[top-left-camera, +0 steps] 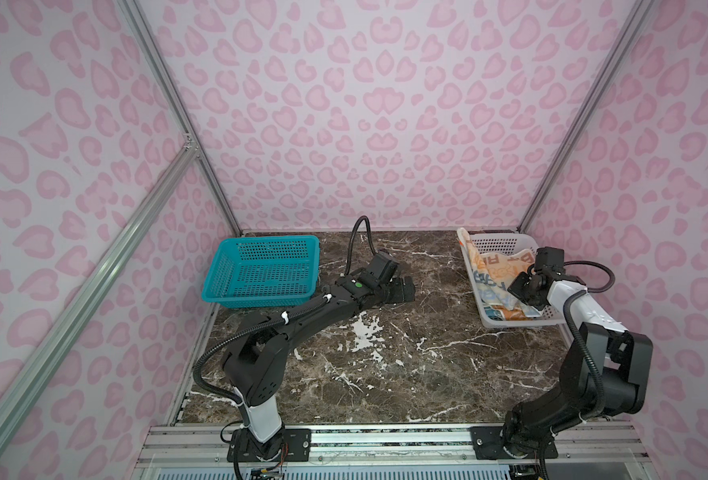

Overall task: Fold and stack the towels
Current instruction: 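Lift the towel out of the white basket with the right gripper, then lay the towel flat on the table toward the left gripper with the right gripper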

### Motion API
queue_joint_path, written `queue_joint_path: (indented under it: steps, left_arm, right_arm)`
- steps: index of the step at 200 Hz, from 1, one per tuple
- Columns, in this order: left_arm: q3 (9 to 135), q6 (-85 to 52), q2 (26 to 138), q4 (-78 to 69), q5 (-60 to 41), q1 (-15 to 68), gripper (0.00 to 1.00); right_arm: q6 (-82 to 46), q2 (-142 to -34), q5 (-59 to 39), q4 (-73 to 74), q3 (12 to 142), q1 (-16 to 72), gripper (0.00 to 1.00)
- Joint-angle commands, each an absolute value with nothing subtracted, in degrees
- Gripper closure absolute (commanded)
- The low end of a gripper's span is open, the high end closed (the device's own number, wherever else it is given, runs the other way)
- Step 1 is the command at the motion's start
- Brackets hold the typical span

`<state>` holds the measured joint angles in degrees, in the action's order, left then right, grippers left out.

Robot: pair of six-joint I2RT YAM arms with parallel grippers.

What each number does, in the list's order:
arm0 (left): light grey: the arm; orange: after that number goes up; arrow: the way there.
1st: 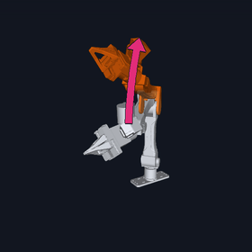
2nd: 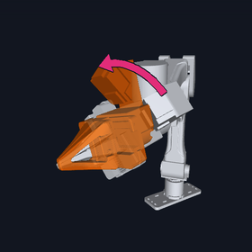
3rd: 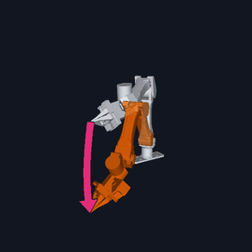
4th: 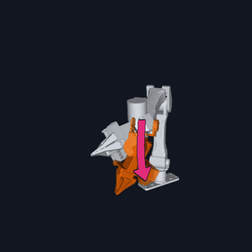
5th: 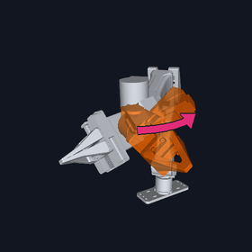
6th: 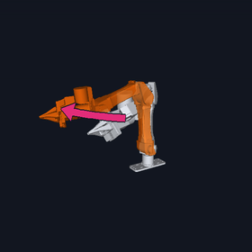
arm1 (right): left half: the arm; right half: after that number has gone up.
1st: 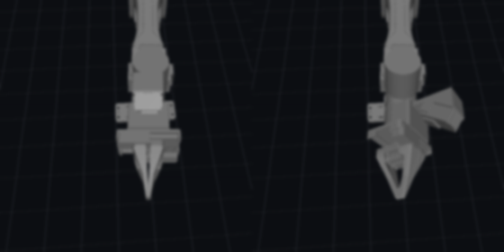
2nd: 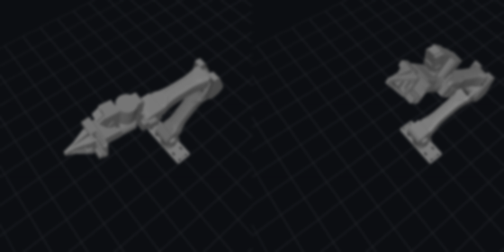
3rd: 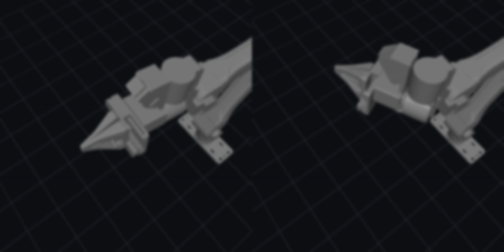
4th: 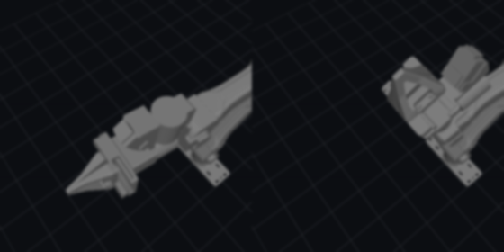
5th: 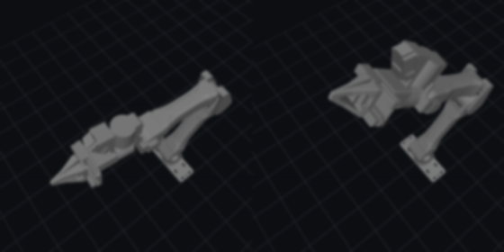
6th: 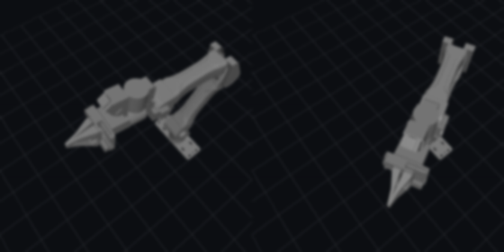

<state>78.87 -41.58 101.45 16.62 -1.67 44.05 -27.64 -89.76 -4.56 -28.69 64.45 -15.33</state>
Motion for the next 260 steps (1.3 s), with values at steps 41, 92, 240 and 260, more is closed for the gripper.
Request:
queue_joint_path:
  steps: [41, 92, 240, 260]
  left_arm:
    - [80.35, -40.00, 96.61, 19.03, 2.13, 44.02, 0.03]
    - [71.98, -44.70, 87.15, 19.73, 4.37, 42.11, 0.03]
    - [52.24, -49.10, 63.16, 24.23, 10.66, 37.79, 0.03]
    - [51.68, -49.37, 64.60, 23.42, 9.84, 37.79, 0.03]
  right_arm:
    - [-25.01, -79.58, -6.31, -34.13, 72.56, -5.98, 1.00]
    - [-25.43, -79.91, 1.82, -43.39, 90.95, 18.77, 1.00]
    - [-26.26, -98.03, -6.96, -33.68, 81.20, 24.72, 0.42]
    - [-25.60, -97.07, -6.89, -33.32, 78.69, 24.99, 0.26]
